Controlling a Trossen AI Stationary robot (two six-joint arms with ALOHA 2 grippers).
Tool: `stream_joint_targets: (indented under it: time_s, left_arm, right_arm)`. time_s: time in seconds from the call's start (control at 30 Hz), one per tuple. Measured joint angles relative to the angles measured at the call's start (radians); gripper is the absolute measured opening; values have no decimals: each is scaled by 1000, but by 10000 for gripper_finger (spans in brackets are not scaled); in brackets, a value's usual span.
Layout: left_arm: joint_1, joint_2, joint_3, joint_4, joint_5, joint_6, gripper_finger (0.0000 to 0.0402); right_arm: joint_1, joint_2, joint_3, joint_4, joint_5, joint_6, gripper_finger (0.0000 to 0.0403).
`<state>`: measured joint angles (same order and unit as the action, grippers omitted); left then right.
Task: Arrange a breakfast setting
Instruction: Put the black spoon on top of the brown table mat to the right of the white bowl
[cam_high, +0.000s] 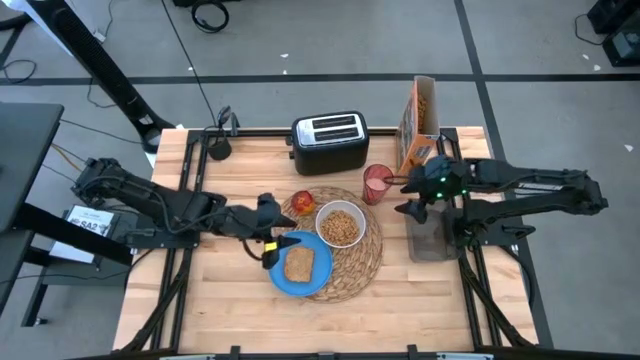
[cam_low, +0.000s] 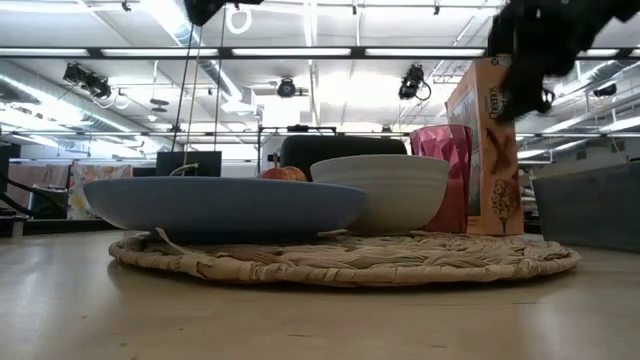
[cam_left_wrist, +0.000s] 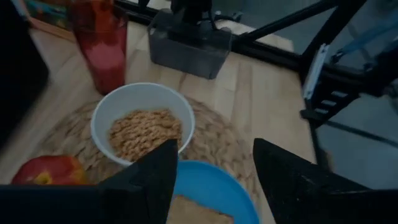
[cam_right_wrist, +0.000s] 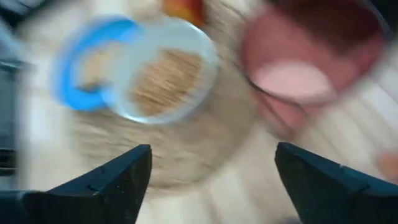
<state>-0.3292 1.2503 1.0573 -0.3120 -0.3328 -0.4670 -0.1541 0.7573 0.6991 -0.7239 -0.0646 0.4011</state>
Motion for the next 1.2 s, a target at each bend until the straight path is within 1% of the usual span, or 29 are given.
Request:
stream_joint_targets:
  time_s: [0.07,0.17,0.33,0.47,0.53,0.63,0.7,0.77,0.8,0.87,0.97,1.07,1.2]
  left_arm:
    - [29,0,0,30,46,6,198]
    - [74,-9,0,90,81,30,171]
    - [147,-55,0,180,120,66,127]
    - [195,-111,0,214,122,117,84]
    - [217,-146,0,218,121,150,58]
    - [244,-201,0,208,122,216,18]
    - [263,-242,-1,200,127,245,8]
    - [277,-282,-9,201,164,277,9]
    - [283,-299,-18,197,177,291,10]
    - [288,-327,-31,180,182,301,10]
    - [287,-354,-37,151,139,263,10]
    - [287,-365,-37,120,127,251,12]
    - [286,-359,-37,125,128,239,18]
  right_arm:
    - [25,-13,50,15,-37,12,327]
    - [68,-20,121,61,-33,11,294]
    - [124,-41,203,277,-15,-67,231]
    - [141,-77,212,461,-15,-178,177]
    - [142,-95,212,497,-16,-226,147]
    - [133,-124,207,506,-40,-279,96]
    - [120,-146,184,511,-65,-293,55]
    - [111,-173,151,514,-89,-284,17]
    - [109,-189,132,519,-96,-276,10]
    - [110,-219,99,528,-101,-234,14]
    - [110,-257,70,527,-63,-159,21]
    - [110,-276,52,529,18,-159,21]
    - [110,-280,44,531,59,-192,19]
